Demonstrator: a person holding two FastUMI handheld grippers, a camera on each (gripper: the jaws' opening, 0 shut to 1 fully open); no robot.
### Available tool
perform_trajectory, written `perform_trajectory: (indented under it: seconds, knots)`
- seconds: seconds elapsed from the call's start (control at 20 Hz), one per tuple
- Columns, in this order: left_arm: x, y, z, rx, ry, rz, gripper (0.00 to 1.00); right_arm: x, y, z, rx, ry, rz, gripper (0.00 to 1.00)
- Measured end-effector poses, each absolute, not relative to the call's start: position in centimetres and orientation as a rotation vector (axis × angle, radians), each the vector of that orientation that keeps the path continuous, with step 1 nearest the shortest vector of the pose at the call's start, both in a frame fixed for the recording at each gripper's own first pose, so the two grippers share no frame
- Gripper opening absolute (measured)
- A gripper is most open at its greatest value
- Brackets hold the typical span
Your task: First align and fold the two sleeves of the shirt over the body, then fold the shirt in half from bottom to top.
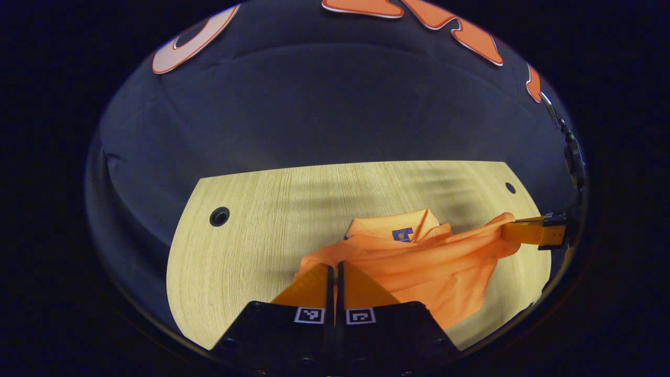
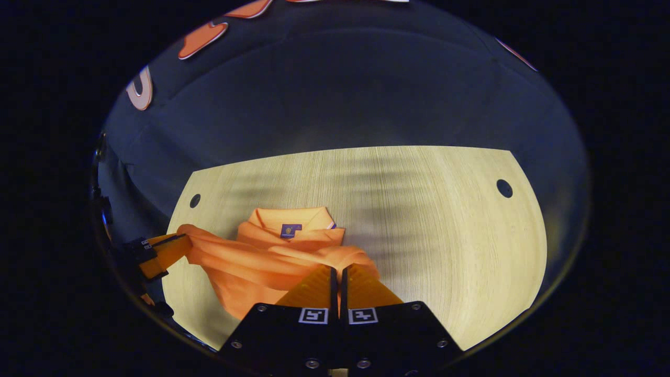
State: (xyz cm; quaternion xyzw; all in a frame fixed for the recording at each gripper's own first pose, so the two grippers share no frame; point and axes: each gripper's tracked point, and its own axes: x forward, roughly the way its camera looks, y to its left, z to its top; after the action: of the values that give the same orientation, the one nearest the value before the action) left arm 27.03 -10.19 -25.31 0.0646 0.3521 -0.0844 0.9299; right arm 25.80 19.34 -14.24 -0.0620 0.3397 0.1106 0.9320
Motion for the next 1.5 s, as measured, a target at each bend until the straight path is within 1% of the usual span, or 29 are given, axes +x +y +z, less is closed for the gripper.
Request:
perform_trajectory:
  seconds: [0.15,0.25,0.3,0.35,0.4,0.45,0.6,0.65,0.75,0.9,1.1,1.25,1.5]
  knots:
    - [28.1,-10.2,-27.2,0.119,0.738,-0.164,0.01,26.9,19.6,-16.4,-0.138,0.719,0.226,0.01]
    - [28.6,-10.0,-27.5,0.111,0.726,-0.157,0.08,27.4,19.5,-16.9,-0.15,0.717,0.216,0.02]
    - [28.6,-10.0,-27.5,0.115,0.726,-0.157,0.15,27.7,19.6,-16.9,-0.148,0.713,0.217,0.02]
    - [28.6,-9.8,-27.6,0.119,0.723,-0.157,0.15,27.8,19.8,-17.0,-0.143,0.711,0.226,0.05]
    - [28.6,-9.7,-27.2,0.115,0.717,-0.163,0.18,27.6,20.1,-16.9,-0.133,0.714,0.236,0.09]
    - [28.5,-9.6,-26.7,0.116,0.707,-0.16,0.39,27.6,20.1,-17.1,-0.127,0.712,0.233,0.18]
    - [28.5,-9.4,-24.6,0.121,0.652,-0.146,0.99,27.6,19.7,-16.0,-0.138,0.666,0.209,0.8]
    - [28.5,-9.4,-24.0,0.123,0.624,-0.143,0.99,27.3,19.8,-15.6,-0.13,0.655,0.214,1.0]
    - [28.2,-9.7,-21.4,0.142,0.557,-0.138,0.99,26.6,20.0,-14.0,-0.109,0.621,0.228,1.0]
    - [26.9,-9.9,-16.5,0.173,0.437,-0.144,0.98,25.2,20.3,-10.1,-0.094,0.523,0.242,1.0]
    - [23.6,-10.6,-9.3,0.178,0.294,-0.16,0.98,21.5,20.6,-4.4,-0.059,0.389,0.273,1.0]
    - [19.7,-10.9,-4.2,0.17,0.185,-0.157,0.99,17.6,20.7,0.5,-0.025,0.272,0.307,0.99]
    - [11.8,-11.0,2.0,0.103,0.047,-0.175,0.99,12.0,18.4,5.9,-0.095,0.066,0.261,0.99]
